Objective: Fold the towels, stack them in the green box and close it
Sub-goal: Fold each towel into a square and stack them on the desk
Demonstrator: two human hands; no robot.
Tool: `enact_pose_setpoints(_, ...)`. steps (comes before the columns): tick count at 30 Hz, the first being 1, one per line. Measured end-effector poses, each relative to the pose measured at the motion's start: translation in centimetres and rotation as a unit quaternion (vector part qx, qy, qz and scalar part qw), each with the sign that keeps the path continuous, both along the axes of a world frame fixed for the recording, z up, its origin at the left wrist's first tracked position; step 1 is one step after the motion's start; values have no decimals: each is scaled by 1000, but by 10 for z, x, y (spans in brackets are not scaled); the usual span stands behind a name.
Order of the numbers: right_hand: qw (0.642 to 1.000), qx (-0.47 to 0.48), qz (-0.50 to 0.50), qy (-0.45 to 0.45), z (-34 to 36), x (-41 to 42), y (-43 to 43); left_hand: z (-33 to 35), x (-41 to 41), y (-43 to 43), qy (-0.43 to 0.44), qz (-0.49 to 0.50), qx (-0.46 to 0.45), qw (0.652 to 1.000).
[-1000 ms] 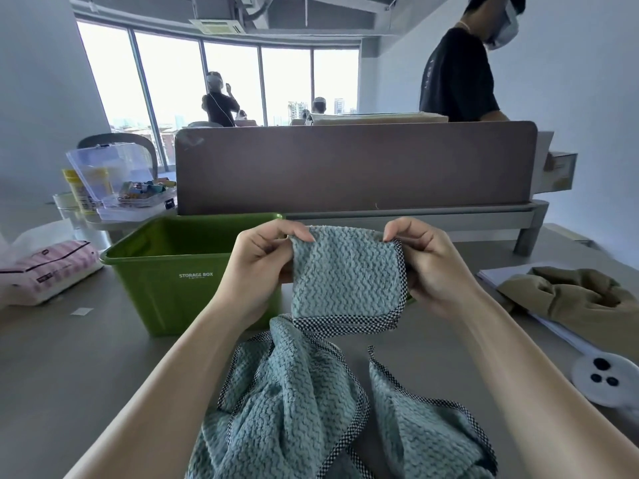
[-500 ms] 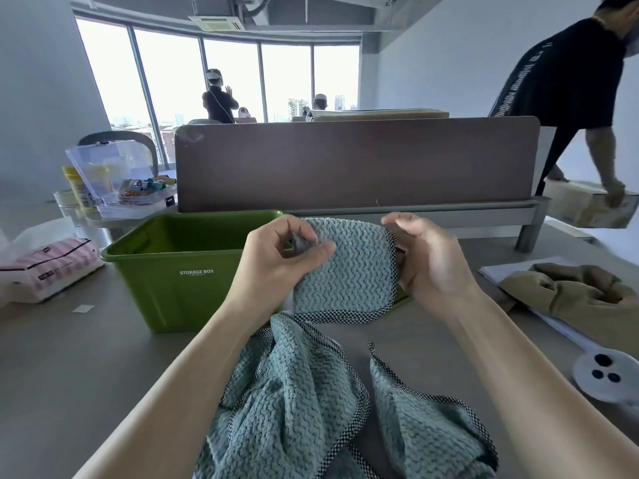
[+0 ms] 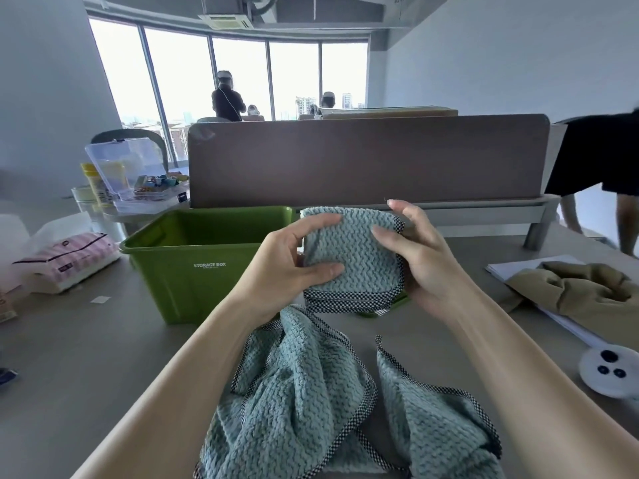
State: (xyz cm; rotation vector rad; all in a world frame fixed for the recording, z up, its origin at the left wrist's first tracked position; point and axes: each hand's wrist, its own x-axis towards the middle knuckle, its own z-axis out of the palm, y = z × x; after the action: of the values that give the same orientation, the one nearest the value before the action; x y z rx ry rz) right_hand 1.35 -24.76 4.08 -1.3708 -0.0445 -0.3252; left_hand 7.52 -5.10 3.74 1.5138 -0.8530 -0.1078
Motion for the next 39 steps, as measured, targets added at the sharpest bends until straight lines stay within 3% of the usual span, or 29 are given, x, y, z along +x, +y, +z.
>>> enact_pose_setpoints(3,994,-98,55,3,-3,-5,7,0,-3,13,11,-3,-9,1000)
enact_pose_setpoints(5,991,-113,65,-34,-5,-6,15,0,-4,26,9,4,-8,1000)
enact_pose_setpoints(8,986,-121,66,-90,-5,-7,35,1,-8,51,-5,20,15,1000)
enact_pose_setpoints(12,965,-227,42,-127,-1,-7,71,3,-18,91,-12,61,22,998)
enact_pose_setpoints(16,950,-290,55,-98,4,-3,116,1,-29,140,7,103,17,994)
enact_pose_setpoints(21,940,-292,176,-30,-4,6,172,-12,-47,204,60,174,40,982)
enact_pose_setpoints(27,882,-408,233,12,-35,23,240,-38,-63,273,121,215,155,957)
enact_pose_setpoints(32,834,-486,260,43,-67,35,284,-66,-74,304,164,236,179,941)
enact_pose_setpoints(36,800,-538,261,52,-88,41,306,-88,-70,323,159,245,203,935)
enact_pose_setpoints(39,773,-583,247,35,-95,43,313,-97,-64,330,111,276,276,914)
